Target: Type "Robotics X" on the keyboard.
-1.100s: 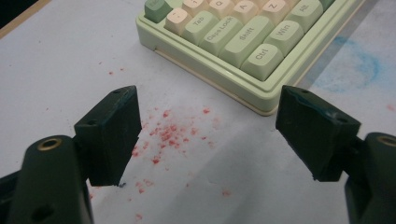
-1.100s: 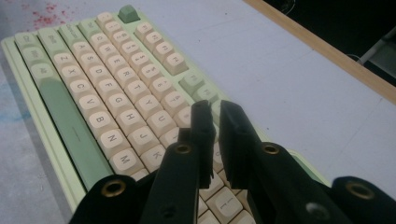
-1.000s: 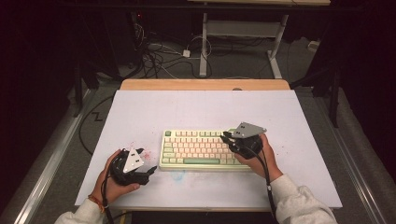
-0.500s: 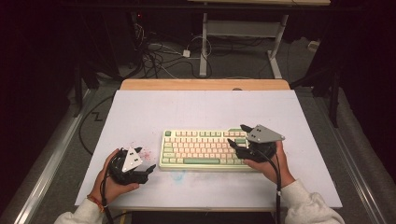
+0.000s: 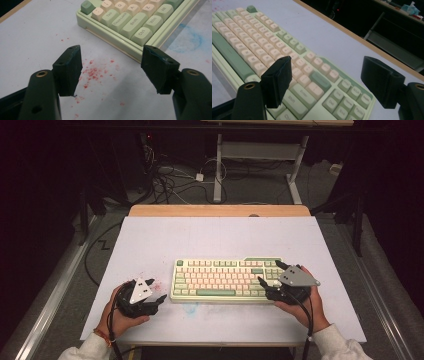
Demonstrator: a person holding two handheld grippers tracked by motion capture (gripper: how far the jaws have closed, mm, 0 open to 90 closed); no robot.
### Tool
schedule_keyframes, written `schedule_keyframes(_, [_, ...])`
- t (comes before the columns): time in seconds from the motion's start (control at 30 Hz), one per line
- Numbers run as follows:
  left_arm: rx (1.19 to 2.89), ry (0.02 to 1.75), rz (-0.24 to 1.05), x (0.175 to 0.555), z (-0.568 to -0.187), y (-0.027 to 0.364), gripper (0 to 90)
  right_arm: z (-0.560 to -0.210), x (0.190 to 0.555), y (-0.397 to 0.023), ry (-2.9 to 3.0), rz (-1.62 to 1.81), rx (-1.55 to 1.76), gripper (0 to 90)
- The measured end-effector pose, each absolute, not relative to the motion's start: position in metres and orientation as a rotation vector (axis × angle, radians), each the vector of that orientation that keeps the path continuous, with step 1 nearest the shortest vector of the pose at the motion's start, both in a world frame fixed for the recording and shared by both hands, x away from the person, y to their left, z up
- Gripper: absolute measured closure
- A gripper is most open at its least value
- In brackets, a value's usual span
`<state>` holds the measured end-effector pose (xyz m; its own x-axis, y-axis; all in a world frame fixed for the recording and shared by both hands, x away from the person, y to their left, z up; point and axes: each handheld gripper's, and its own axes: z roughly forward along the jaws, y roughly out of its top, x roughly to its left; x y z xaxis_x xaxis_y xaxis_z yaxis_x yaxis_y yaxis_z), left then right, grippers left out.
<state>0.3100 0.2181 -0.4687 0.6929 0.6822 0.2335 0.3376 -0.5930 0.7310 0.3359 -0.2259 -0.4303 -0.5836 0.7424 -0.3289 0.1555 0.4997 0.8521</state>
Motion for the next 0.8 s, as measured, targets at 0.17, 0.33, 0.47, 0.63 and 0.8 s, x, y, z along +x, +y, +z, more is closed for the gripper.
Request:
schedule_keyframes(0.17, [2.206, 0.767, 0.644, 0.309, -0.465, 0.218, 36.3, -0.445, 0.325, -0.238, 2.046, 1.026, 0.770, 26.2])
schedule_keyframes(0.33, [2.189, 0.739, 0.621, 0.311, -0.462, 0.218, 45.2, -0.456, 0.316, -0.247, 2.049, 1.023, 0.807, 26.7])
schedule_keyframes(0.47, [2.173, 0.740, 0.552, 0.314, -0.460, 0.217, 61.4, -0.457, 0.309, -0.249, 2.046, 1.020, 0.806, 26.7])
schedule_keyframes(0.63, [2.152, 0.740, 0.492, 0.321, -0.453, 0.212, 80.2, -0.458, 0.306, -0.249, 2.063, 1.012, 0.806, 26.7])
schedule_keyframes(0.8, [2.158, 0.699, 0.473, 0.330, -0.442, 0.197, 87.5, -0.459, 0.308, -0.247, 2.081, 0.996, 0.804, 26.6])
